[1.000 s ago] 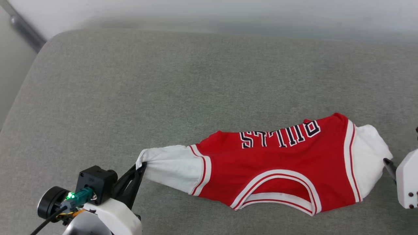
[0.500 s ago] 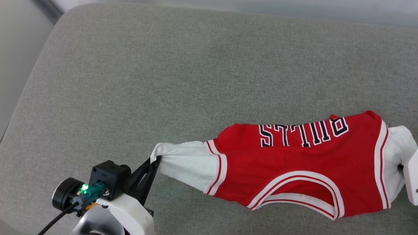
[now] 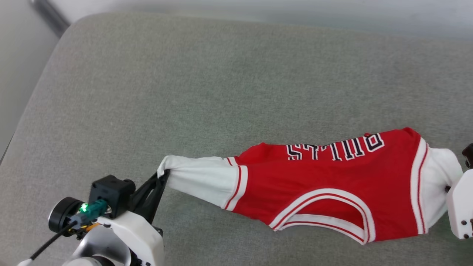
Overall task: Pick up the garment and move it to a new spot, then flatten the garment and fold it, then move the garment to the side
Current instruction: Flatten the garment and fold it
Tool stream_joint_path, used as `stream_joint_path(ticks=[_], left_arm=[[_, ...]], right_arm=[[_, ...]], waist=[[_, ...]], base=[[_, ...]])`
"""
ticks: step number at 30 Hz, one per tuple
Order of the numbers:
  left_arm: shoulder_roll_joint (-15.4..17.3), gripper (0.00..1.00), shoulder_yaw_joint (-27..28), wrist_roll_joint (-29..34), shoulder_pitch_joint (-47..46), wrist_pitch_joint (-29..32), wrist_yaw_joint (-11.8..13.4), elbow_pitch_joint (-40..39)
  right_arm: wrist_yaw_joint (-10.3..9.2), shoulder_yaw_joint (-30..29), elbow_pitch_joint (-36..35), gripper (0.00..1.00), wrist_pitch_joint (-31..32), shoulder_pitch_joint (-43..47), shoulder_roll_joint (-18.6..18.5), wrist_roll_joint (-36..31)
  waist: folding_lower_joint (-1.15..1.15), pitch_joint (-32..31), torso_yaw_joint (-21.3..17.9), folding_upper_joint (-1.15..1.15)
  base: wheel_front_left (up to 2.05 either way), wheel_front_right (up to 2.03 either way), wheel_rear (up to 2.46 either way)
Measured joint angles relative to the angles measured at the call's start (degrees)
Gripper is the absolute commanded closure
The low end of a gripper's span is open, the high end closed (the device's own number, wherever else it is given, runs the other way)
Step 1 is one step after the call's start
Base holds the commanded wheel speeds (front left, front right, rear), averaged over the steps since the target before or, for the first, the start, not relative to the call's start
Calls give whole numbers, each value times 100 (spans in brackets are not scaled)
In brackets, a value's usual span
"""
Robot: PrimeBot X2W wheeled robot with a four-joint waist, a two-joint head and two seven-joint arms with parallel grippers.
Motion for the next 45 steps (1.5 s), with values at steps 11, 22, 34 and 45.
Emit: stream_joint_path(ticks=[11,22,34,45], left_arm=[[492,100,641,-276,210,-296,64,-83],[1154,100,1615,-477,75,-456,200,-547],[1536,100,2510,-621,-420,-622,310,-915],[1500,100,2560,-544,-1770,-899,-102,-243]], right_arm=[[1,-42,-1260,100,-87,-62,-374,390],[1,-316,-2274,100,43,-550,-156,803],[1,-494,-2483,100,-479,-1504,1,1141],[2,-427,-1936,100,-1262,-2781,76,833]], waist=[[0,-754,-467,0],[0,-1327,-969,0],[0,-1381,-1238,0],[0,-760,-1327,0]], base=[[0,0,0],[0,0,0],[0,0,0],[0,0,0]])
